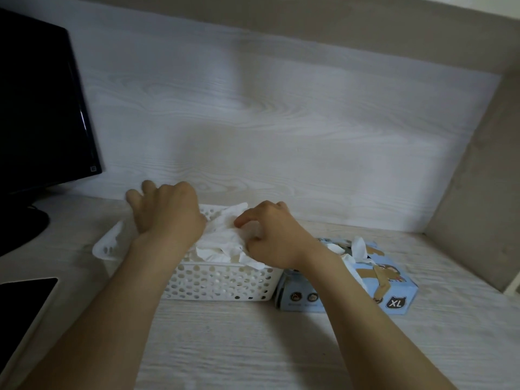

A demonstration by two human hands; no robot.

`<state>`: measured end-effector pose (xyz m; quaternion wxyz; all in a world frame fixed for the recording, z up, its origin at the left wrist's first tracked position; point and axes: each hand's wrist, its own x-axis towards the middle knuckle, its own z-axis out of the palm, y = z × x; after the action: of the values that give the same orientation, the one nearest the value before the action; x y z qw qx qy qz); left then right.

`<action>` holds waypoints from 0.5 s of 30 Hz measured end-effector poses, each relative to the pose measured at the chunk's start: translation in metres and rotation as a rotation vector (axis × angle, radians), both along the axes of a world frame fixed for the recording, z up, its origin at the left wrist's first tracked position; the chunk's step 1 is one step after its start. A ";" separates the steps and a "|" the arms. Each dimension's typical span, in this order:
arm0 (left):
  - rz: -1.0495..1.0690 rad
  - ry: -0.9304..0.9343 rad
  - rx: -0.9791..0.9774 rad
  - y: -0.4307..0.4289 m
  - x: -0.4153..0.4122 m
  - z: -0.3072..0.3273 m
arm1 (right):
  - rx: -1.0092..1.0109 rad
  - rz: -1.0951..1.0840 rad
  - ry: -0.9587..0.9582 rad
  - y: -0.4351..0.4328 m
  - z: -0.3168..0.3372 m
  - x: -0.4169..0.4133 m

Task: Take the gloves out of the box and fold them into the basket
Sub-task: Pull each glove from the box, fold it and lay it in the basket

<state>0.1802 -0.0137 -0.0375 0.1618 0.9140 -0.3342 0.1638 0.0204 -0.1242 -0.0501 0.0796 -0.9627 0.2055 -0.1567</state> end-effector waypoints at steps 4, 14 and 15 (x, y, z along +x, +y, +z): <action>-0.375 0.164 -0.223 -0.011 -0.022 -0.008 | -0.045 -0.180 -0.158 -0.005 0.001 -0.004; -0.535 0.096 -0.290 -0.017 -0.071 -0.011 | 0.060 -0.382 -0.231 -0.030 0.008 -0.082; -0.574 0.040 -0.359 -0.017 -0.077 -0.010 | 0.074 -0.389 -0.205 -0.031 0.007 -0.090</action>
<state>0.1029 -0.0309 -0.0473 0.3663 0.7424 -0.5406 0.1498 -0.0696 -0.1549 -0.0427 0.1039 -0.8805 0.3837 -0.2583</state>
